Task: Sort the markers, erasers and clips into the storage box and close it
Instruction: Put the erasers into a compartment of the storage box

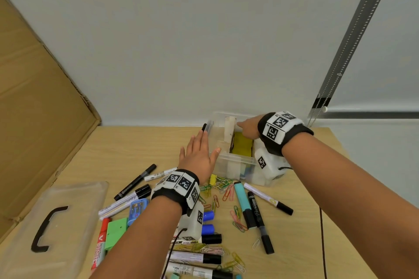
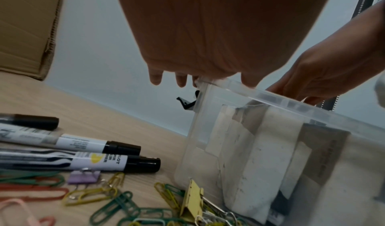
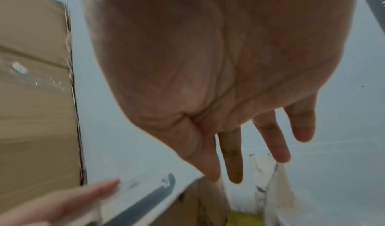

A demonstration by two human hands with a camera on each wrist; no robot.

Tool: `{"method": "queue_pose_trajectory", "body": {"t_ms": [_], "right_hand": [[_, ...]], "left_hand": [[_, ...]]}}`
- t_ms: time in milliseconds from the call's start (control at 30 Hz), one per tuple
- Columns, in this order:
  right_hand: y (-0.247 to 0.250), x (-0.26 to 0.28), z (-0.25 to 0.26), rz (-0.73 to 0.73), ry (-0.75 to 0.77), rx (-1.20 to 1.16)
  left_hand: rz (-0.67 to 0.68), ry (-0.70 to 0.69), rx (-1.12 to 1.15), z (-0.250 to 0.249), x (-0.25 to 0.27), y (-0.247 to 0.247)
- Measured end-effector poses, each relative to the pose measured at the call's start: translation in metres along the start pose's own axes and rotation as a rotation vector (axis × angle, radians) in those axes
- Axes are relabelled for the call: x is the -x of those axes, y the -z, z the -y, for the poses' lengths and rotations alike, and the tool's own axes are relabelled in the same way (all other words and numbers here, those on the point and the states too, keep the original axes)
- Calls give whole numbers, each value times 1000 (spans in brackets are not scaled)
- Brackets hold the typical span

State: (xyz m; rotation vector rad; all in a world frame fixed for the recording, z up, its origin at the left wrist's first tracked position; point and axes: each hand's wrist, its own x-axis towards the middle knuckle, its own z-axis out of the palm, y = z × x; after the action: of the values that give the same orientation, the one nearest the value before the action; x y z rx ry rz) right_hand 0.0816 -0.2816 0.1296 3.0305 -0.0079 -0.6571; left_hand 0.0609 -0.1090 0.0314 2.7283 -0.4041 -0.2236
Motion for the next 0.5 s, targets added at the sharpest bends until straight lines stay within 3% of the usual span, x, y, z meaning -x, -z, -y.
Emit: {"method": "queue_pose_trajectory", "body": {"t_ms": [67,167,367,500], "right_hand": [[-6,5,-4,-49,22,-28],[-19,27,-14,-250,48,-287],[-75,71,-22,-845,216,-466],[-111,88,-20,-873,350,-409]], "left_hand": [[10,-3,-9,0,0,2],[20,-10,-14,1,1,5],[-110,-82,76,16,51,4],[-63,-37,76,49,104,-6]]}}
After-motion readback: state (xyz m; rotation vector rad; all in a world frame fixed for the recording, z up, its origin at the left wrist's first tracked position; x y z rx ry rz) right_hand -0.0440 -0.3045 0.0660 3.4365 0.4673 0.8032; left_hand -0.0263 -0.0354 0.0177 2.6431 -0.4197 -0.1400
